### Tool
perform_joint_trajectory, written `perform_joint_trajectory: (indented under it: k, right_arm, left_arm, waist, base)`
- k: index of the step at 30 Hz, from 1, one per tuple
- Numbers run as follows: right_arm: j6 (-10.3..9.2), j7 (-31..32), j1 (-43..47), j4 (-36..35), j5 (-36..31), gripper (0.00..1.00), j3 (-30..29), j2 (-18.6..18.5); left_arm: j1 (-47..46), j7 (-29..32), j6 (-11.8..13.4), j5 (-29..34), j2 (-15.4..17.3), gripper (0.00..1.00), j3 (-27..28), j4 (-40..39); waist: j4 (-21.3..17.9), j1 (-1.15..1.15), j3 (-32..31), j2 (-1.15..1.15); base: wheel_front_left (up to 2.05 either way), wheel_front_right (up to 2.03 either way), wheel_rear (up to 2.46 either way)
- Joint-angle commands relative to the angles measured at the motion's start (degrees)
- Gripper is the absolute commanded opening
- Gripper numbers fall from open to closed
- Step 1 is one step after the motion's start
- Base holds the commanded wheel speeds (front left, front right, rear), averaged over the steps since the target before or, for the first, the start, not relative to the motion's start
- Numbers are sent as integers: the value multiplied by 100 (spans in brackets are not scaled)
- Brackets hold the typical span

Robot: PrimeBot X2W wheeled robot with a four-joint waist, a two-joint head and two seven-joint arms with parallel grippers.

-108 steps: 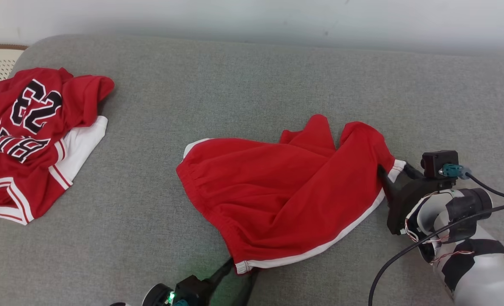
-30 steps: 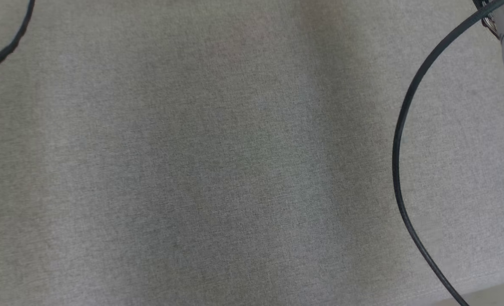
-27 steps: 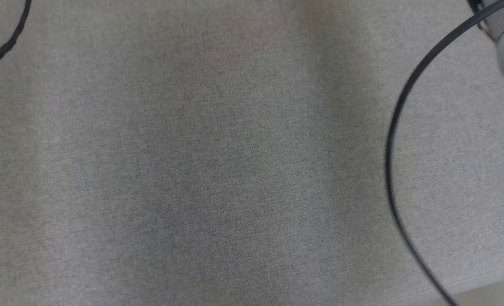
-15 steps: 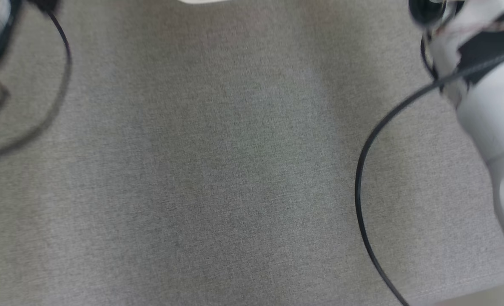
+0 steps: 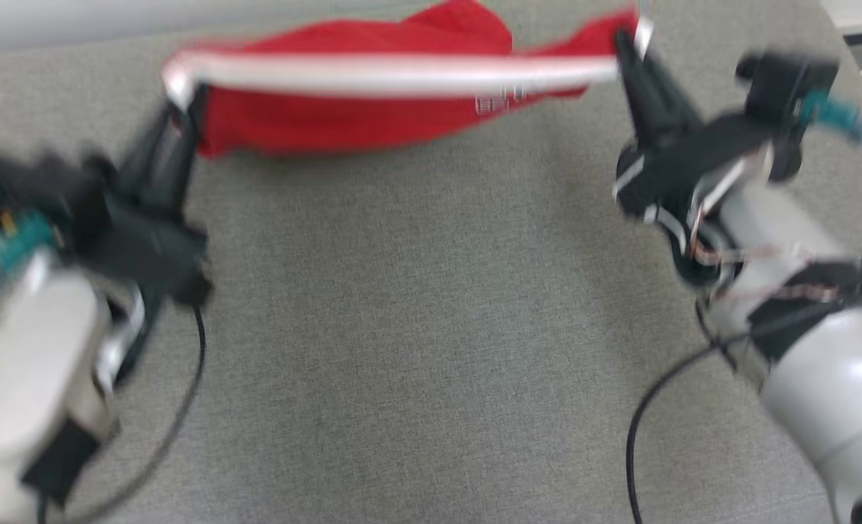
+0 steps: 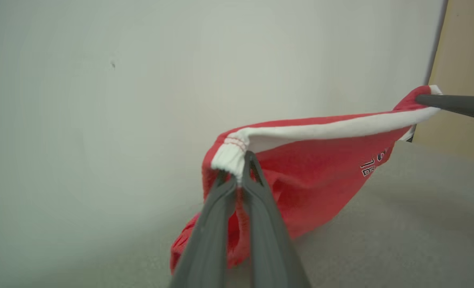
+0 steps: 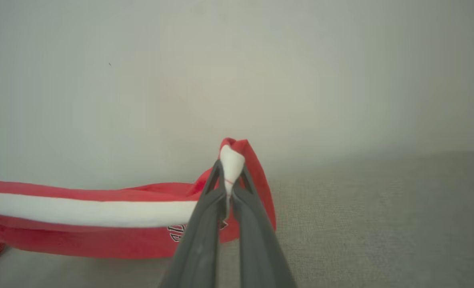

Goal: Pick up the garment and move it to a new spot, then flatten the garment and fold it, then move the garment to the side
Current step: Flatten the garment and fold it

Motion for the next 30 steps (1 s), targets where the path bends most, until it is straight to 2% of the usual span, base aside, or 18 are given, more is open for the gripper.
perform_joint_trajectory:
  k: [1, 6, 12, 21, 29, 30]
  right_arm:
    - [-6, -41, 307, -143, -10, 0, -51, -24]
    - [-6, -48, 1179, -593, -268, 0, -118, -138]
    - [-6, -34, 2252, -1045, -425, 0, -451, -366]
    - [-6, 245, 3852, -1880, -681, 0, -1268, -547]
    - [-6, 932, 5405, -2865, -1131, 0, -2383, -236]
    - [-6, 932, 5405, -2865, -1131, 0, -2383, -236]
  left_arm:
    - [366, -33, 109, 48, 100, 0, 13, -186]
    - [1427, -29, 396, 67, 8, 0, 91, -817]
    - [2451, -29, 463, 236, -166, 0, 108, -1007]
    - [3764, -29, 466, 579, -597, 0, 397, -1123]
    - [4645, -29, 298, 907, -1012, 0, 442, -875]
    - [4645, -29, 298, 907, -1012, 0, 442, -875]
  waist:
    - [25, 1, -127, 0]
    - [90, 1, -294, 0]
    - [212, 1, -539, 0]
    - [357, 1, -978, 0]
    - [541, 1, -1225, 0]
    - [541, 1, -1225, 0]
  base:
    - [0, 0, 0]
    - [0, 0, 0]
    - [0, 0, 0]
    - [0, 0, 0]
    - [0, 0, 0]
    - [0, 0, 0]
